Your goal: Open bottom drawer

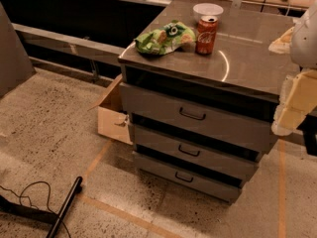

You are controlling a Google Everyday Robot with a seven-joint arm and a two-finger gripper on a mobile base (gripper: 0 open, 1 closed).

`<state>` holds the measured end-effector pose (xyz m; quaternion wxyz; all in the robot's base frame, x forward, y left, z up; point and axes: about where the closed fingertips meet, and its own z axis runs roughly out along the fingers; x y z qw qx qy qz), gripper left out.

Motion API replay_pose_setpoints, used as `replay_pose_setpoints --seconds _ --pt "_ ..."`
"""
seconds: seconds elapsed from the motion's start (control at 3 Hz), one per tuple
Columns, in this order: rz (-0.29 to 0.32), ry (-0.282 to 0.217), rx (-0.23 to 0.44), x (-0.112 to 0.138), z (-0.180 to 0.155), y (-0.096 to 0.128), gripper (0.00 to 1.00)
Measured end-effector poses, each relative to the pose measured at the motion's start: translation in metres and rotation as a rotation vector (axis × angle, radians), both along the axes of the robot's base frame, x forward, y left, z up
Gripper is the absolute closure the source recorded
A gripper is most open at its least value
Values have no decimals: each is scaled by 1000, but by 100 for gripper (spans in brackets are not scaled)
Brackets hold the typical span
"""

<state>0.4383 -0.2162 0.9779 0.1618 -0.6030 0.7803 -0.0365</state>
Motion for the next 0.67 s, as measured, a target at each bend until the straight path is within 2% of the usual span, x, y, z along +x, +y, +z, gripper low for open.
replay_pose_setpoints --seconds 0.33,0.67 --pt "0 0 0 0 0 0 0" --pt "-19 -22 4 3 -14 2 0"
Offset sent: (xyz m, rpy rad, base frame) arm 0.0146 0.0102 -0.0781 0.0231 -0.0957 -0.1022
